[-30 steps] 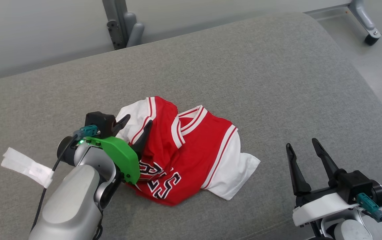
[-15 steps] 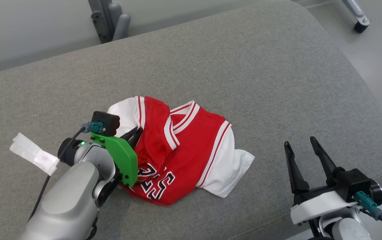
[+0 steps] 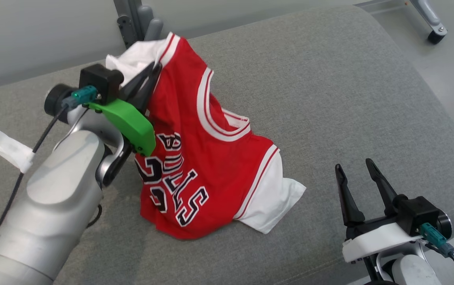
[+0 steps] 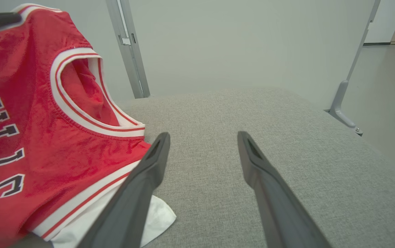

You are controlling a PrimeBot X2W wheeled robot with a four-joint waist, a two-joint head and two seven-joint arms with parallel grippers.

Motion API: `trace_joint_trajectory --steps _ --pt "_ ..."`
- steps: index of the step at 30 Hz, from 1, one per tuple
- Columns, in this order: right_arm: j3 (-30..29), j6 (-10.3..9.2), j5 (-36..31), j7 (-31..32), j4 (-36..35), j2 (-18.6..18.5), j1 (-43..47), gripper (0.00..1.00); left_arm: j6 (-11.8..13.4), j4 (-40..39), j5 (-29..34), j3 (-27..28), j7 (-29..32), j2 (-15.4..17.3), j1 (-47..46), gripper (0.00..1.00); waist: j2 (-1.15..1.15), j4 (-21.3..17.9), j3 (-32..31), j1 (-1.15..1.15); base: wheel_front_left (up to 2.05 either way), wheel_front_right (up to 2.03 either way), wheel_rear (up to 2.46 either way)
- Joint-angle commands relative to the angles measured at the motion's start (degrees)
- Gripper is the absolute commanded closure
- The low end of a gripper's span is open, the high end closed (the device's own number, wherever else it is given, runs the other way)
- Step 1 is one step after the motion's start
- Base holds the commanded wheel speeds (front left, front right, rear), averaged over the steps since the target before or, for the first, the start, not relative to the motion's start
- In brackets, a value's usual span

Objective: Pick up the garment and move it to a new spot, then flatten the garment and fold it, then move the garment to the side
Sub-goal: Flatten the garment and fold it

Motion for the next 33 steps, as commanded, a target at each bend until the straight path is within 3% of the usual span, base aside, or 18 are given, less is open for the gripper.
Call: trace_joint_trajectory --steps 1,10,14,22,24,25,33 --pt "0.16 -0.08 0.28 -0.17 0.04 -0.01 -0.63 0.00 0.51 -0.23 0.53 0.25 -0.55 0.23 -1.14 1.00 0.00 -0.47 0.31 0.00 0.00 0.00 0.00" --pt "2.58 -0.08 4.04 -0.17 -1.15 0.05 -3.62 0.00 1.09 2.84 8.35 -0.13 -4.08 3.90 -15.67 1.00 0.00 -7.87 6.94 0.00 0.00 0.00 0.00" --pt "3.85 -0.08 6.70 -0.17 -1.21 0.05 -4.37 0.00 -0.17 6.12 12.53 -4.34 -3.85 5.97 -19.48 1.00 0.00 -11.71 10.34 0.00 0.00 0.00 0.00" --pt "6.08 -0.07 11.04 -0.18 -1.05 0.07 -4.58 0.00 -1.08 13.70 10.96 -8.47 -3.70 9.30 -19.07 1.00 0.00 -16.81 14.00 0.00 0.00 0.00 0.00" --pt "5.96 -0.08 11.37 -0.17 -1.06 0.07 -4.28 0.00 -1.08 14.35 9.46 -8.94 -3.70 9.50 -18.61 0.22 0.00 -16.75 14.08 0.00 0.00 0.00 0.00" --pt "5.63 -0.08 11.38 -0.17 -1.03 0.05 -4.06 0.00 -1.08 14.35 8.24 -8.79 -3.88 9.41 -18.65 0.00 0.00 -16.44 14.00 0.00 0.00 0.00 0.00" --pt "1.92 -0.08 8.71 -0.18 -1.15 0.00 -2.50 0.00 -0.97 7.98 -1.56 -3.81 -4.85 9.05 -16.07 0.00 0.00 -10.22 10.27 0.00 0.00 0.00 0.00"
